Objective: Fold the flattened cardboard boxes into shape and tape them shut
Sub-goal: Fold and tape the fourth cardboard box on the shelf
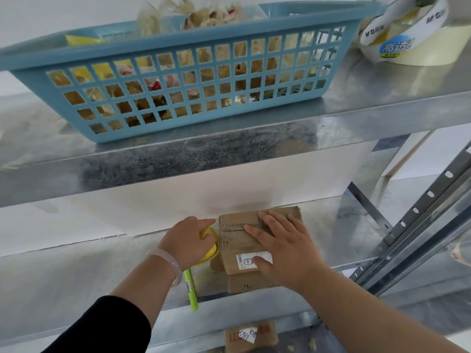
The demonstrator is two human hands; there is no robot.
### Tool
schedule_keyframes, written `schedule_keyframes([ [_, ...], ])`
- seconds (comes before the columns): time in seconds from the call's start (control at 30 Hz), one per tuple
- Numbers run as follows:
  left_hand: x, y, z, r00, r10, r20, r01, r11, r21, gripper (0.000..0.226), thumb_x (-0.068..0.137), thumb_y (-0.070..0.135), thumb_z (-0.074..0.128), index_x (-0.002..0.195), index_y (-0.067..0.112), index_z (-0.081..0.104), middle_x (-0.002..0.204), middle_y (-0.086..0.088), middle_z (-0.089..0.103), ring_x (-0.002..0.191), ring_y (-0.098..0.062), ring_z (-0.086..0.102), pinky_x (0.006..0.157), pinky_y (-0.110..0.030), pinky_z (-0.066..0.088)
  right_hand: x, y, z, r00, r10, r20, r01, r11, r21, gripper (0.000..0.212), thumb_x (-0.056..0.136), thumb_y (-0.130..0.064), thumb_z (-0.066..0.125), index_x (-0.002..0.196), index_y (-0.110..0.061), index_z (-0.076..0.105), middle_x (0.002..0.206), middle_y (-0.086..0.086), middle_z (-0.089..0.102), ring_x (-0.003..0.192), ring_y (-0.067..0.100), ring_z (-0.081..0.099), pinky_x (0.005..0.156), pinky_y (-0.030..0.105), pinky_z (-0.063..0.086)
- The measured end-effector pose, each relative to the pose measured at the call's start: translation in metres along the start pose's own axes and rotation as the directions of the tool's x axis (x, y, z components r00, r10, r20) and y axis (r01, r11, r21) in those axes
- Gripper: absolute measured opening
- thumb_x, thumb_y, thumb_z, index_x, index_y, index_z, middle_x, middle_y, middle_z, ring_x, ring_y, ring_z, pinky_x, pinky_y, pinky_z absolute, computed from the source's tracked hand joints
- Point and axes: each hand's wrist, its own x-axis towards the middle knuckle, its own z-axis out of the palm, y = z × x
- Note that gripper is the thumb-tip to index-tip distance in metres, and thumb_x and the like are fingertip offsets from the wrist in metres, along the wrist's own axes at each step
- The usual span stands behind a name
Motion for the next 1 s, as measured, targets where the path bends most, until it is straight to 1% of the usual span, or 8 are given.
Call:
schedule_keyframes([
  [0.33,-0.003,0.003,0.002,1.0,-0.018,-0.023,0.018,1.0,0.003,0.049,0.093,0.032,0.042,0.142,0.034,0.046,0.1,0.007,0.05,0.104,-0.015,0.051,0.09,-0.028,0.042,-0.001,0.003,-0.005,0.998,-0.004,0.056,0.002,1.0,0.027,0.07,0.073,-0.065,0.041,0.139,-0.042,0.045,0.145,-0.001,0.05,0.135,0.023,0.046,0.11,0.05,0.037],
  [0.47,-0.003,0.004,0.001,1.0,-0.017,-0.021,0.017,1.0,0.008,0.048,0.094,0.032,0.042,0.142,0.034,0.045,0.108,0.006,0.053,0.111,-0.016,0.051,0.091,-0.027,0.04,0.0,0.005,-0.003,0.995,-0.057,0.083,0.056,0.998,0.024,0.078,0.077,-0.065,0.033,0.15,-0.042,0.024,0.16,0.0,0.027,0.149,0.023,0.022,0.12,0.049,0.014],
  [0.63,-0.002,0.004,0.001,1.0,-0.029,-0.012,0.03,0.999,0.04,0.048,0.094,0.033,0.042,0.142,0.034,0.045,0.113,0.004,0.053,0.116,-0.017,0.05,0.093,-0.028,0.039,-0.001,0.014,-0.012,0.991,-0.093,0.093,0.088,0.994,0.065,0.09,0.08,-0.068,0.015,0.158,-0.025,0.001,0.165,-0.006,-0.001,0.151,0.011,-0.006,0.115,0.031,-0.018],
  [0.7,-0.001,0.004,0.001,0.999,-0.036,-0.007,0.036,0.998,0.047,0.047,0.095,0.034,0.041,0.142,0.034,0.045,0.112,0.005,0.053,0.114,-0.017,0.05,0.093,-0.028,0.039,-0.002,0.019,-0.016,0.994,-0.066,0.086,0.054,0.99,0.132,0.092,0.078,-0.068,0.009,0.158,-0.021,0.003,0.165,-0.006,0.002,0.151,0.009,-0.003,0.112,0.024,-0.021],
  [0.77,0.0,0.003,0.002,0.999,-0.042,-0.001,0.042,0.998,0.046,0.047,0.095,0.034,0.041,0.142,0.035,0.044,0.11,0.005,0.052,0.113,-0.016,0.05,0.093,-0.027,0.039,-0.004,0.024,-0.012,0.997,0.004,0.083,-0.013,0.994,0.112,0.093,0.08,-0.068,0.001,0.158,-0.018,0.004,0.165,-0.005,0.001,0.151,0.011,-0.002,0.115,0.028,-0.018],
  [0.87,0.0,0.003,0.003,0.999,-0.045,0.002,0.045,0.998,0.049,0.047,0.095,0.034,0.041,0.141,0.035,0.044,0.111,0.006,0.052,0.113,-0.016,0.051,0.093,-0.027,0.039,-0.008,0.024,-0.008,0.994,0.103,0.024,-0.103,0.994,0.022,0.088,0.092,-0.069,-0.002,0.155,-0.012,0.02,0.163,0.002,0.014,0.15,0.016,0.014,0.119,0.037,0.004],
  [0.93,0.0,0.003,0.004,0.999,-0.047,0.003,0.047,0.998,0.047,0.047,0.095,0.034,0.042,0.142,0.035,0.044,0.112,0.005,0.052,0.114,-0.016,0.051,0.094,-0.027,0.039,-0.006,0.025,-0.009,0.996,0.088,-0.013,-0.087,0.994,0.058,0.093,0.085,-0.069,-0.008,0.156,-0.011,0.008,0.163,0.002,-0.001,0.15,0.013,-0.002,0.118,0.032,-0.004],
  [1.0,0.001,0.002,0.004,0.999,-0.054,0.009,0.053,0.998,0.032,0.048,0.095,0.033,0.042,0.142,0.035,0.043,0.113,0.006,0.052,0.114,-0.016,0.05,0.094,-0.026,0.039,-0.006,0.028,-0.007,0.994,0.063,0.088,-0.07,0.994,0.086,0.098,0.077,-0.072,-0.015,0.155,-0.014,-0.01,0.16,-0.002,-0.02,0.148,0.013,-0.02,0.114,0.029,-0.018],
])
